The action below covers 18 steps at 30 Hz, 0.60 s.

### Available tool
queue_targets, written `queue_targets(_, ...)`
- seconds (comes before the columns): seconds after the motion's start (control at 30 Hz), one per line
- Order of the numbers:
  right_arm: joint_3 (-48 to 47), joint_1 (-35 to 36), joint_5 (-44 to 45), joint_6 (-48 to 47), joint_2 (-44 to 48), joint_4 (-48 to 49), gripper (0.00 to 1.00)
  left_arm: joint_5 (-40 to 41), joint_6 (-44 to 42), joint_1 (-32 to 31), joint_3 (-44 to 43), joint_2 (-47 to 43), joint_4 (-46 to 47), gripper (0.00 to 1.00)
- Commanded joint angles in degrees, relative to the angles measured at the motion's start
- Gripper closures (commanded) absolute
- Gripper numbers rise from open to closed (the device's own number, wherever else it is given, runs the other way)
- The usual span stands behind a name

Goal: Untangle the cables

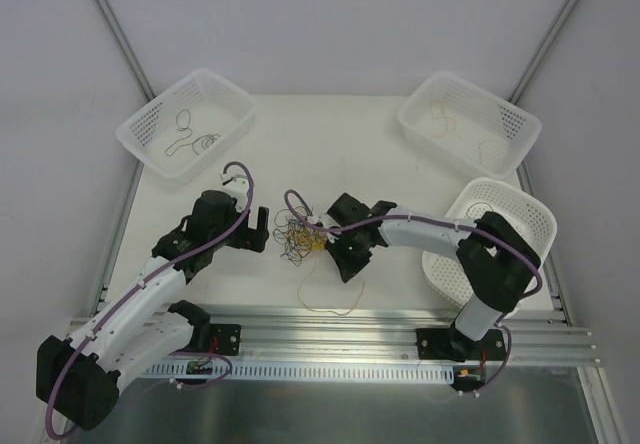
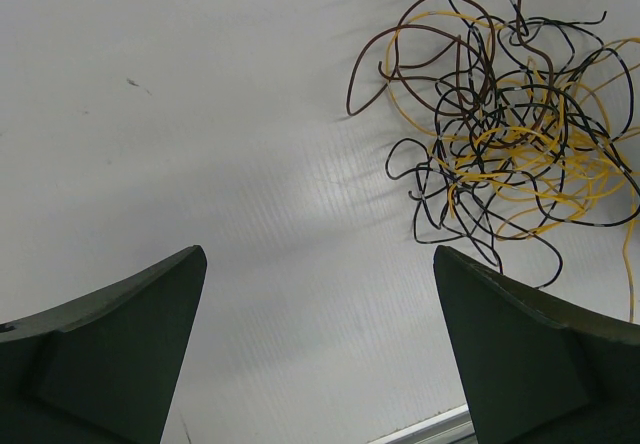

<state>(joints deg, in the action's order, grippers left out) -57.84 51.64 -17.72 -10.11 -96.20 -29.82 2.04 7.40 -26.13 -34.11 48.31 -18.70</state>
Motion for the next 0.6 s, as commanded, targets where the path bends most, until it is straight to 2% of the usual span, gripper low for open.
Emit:
queue_targets(0.0, -4.2, 0.4, 2.2, -2.7, 2.4, -2.1, 0.99, 0.9, -0.9, 0.6, -1.3, -0.6, 1.1, 0.01)
queue_targets(0.13, -10.8, -0.5, 10.9, -6.2, 6.9, -10.9, 0.99, 0.5, -0.9, 0.6, -1.2, -1.1, 1.2, 0.01)
queue_targets(0.3, -22.4, -6.4, 21.9, -8.0, 11.2, -17.3, 0.99, 0.1, -0.8, 0.6, -1.3, -1.0, 1.1, 0.01)
queue_targets(0.4, -25.4, -11.2, 24.2, -6.7, 11.1, -15.3, 0.99, -0.4, -0.7, 0.6, -1.4, -1.0, 1.1, 0.01)
queue_targets(0.57, -25.3, -17.3, 21.9, -0.8, 7.8, -9.9, 0.96, -1.0, 0.2, 0.6, -1.4, -1.3, 1.2, 0.01)
